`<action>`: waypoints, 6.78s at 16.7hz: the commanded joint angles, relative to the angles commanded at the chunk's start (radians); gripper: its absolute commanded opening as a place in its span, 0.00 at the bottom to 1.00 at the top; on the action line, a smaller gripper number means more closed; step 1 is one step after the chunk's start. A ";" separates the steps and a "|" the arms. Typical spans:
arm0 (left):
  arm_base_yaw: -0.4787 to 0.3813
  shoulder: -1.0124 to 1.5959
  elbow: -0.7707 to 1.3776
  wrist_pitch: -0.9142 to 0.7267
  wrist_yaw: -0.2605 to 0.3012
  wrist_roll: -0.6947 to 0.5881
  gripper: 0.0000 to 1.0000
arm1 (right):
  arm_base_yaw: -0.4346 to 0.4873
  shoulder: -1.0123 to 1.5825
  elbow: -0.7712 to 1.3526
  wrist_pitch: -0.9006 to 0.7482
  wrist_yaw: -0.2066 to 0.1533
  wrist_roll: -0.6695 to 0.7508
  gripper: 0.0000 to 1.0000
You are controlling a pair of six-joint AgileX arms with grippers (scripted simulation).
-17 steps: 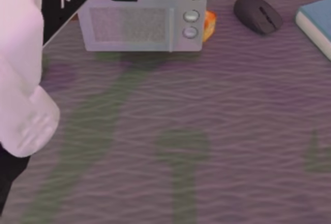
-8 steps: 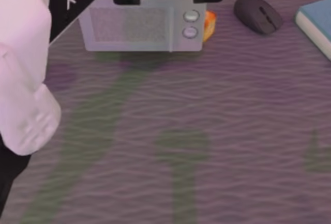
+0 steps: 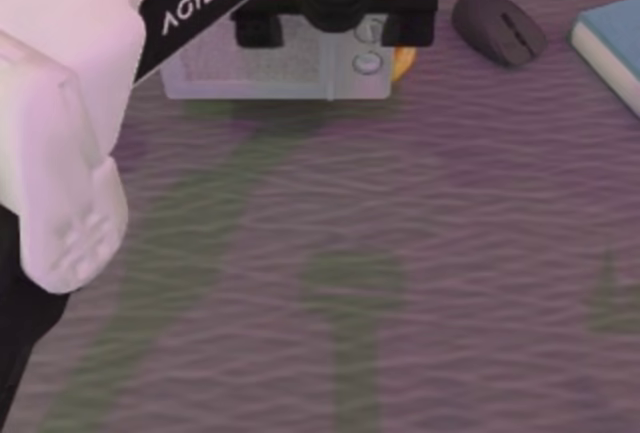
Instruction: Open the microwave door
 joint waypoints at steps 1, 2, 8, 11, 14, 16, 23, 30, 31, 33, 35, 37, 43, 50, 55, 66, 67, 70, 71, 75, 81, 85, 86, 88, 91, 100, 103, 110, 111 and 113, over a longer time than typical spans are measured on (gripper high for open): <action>0.000 0.000 0.000 0.000 0.000 0.000 1.00 | 0.000 0.000 0.000 0.000 0.000 0.000 1.00; 0.000 0.000 0.000 0.000 0.000 0.000 0.92 | 0.000 0.000 0.000 0.000 0.000 0.000 1.00; 0.000 0.000 0.000 0.000 0.000 0.000 0.47 | 0.000 0.000 0.000 0.000 0.000 0.000 1.00; 0.000 0.000 0.000 0.000 0.000 0.000 0.25 | 0.000 0.000 0.000 0.000 0.000 0.000 1.00; 0.000 0.000 0.000 0.000 0.000 0.000 0.02 | 0.000 0.000 0.000 0.000 0.000 0.000 1.00; 0.000 0.000 0.000 0.000 0.000 0.000 0.00 | 0.000 0.000 0.000 0.000 0.000 0.000 1.00; -0.033 -0.008 -0.025 0.006 0.022 -0.008 0.00 | 0.000 0.000 0.000 0.000 0.000 0.000 1.00; -0.032 -0.117 -0.205 0.075 -0.013 -0.027 0.00 | 0.000 0.000 0.000 0.000 0.000 0.000 1.00; -0.032 -0.129 -0.223 0.083 -0.015 -0.030 0.00 | 0.000 0.000 0.000 0.000 0.000 0.000 1.00; -0.032 -0.134 -0.230 0.087 -0.016 -0.031 0.00 | 0.000 0.000 0.000 0.000 0.000 0.000 1.00; -0.032 -0.134 -0.230 0.087 -0.016 -0.031 0.00 | 0.000 0.000 0.000 0.000 0.000 0.000 1.00; -0.032 -0.134 -0.230 0.087 -0.016 -0.031 0.00 | 0.000 0.000 0.000 0.000 0.000 0.000 1.00; -0.032 -0.134 -0.230 0.087 -0.016 -0.031 0.00 | 0.000 0.000 0.000 0.000 0.000 0.000 1.00; -0.032 -0.134 -0.230 0.087 -0.016 -0.031 0.00 | 0.000 0.000 0.000 0.000 0.000 0.000 1.00; -0.032 -0.134 -0.230 0.087 -0.016 -0.031 0.00 | 0.000 0.000 0.000 0.000 0.000 0.000 1.00; -0.029 -0.214 -0.363 0.159 0.014 0.036 0.00 | 0.000 0.000 0.000 0.000 0.000 0.000 1.00; -0.029 -0.214 -0.363 0.159 0.014 0.036 0.00 | 0.000 0.000 0.000 0.000 0.000 0.000 1.00; -0.029 -0.214 -0.363 0.159 0.014 0.036 0.00 | 0.000 0.000 0.000 0.000 0.000 0.000 1.00; -0.029 -0.214 -0.363 0.159 0.014 0.036 0.00 | 0.000 0.000 0.000 0.000 0.000 0.000 1.00; -0.029 -0.214 -0.363 0.159 0.014 0.036 0.00 | 0.000 0.000 0.000 0.000 0.000 0.000 1.00; -0.029 -0.214 -0.363 0.159 0.014 0.036 0.00 | 0.000 0.000 0.000 0.000 0.000 0.000 1.00; -0.029 -0.214 -0.363 0.159 0.014 0.036 0.00 | 0.000 0.000 0.000 0.000 0.000 0.000 1.00; -0.029 -0.214 -0.363 0.159 0.014 0.036 0.00 | 0.000 0.000 0.000 0.000 0.000 0.000 1.00; -0.029 -0.214 -0.363 0.159 0.014 0.036 0.00 | 0.000 0.000 0.000 0.000 0.000 0.000 1.00; -0.036 -0.210 -0.364 0.159 0.019 0.032 0.00 | 0.000 0.000 0.000 0.000 0.000 0.000 1.00; -0.020 -0.316 -0.524 0.243 0.062 0.135 0.00 | 0.000 0.000 0.000 0.000 0.000 0.000 1.00; -0.020 -0.316 -0.524 0.243 0.062 0.135 0.00 | 0.000 0.000 0.000 0.000 0.000 0.000 1.00; -0.020 -0.316 -0.524 0.243 0.062 0.135 0.00 | 0.000 0.000 0.000 0.000 0.000 0.000 1.00; -0.020 -0.316 -0.524 0.243 0.062 0.135 0.00 | 0.000 0.000 0.000 0.000 0.000 0.000 1.00; -0.020 -0.316 -0.524 0.243 0.062 0.135 0.00 | 0.000 0.000 0.000 0.000 0.000 0.000 1.00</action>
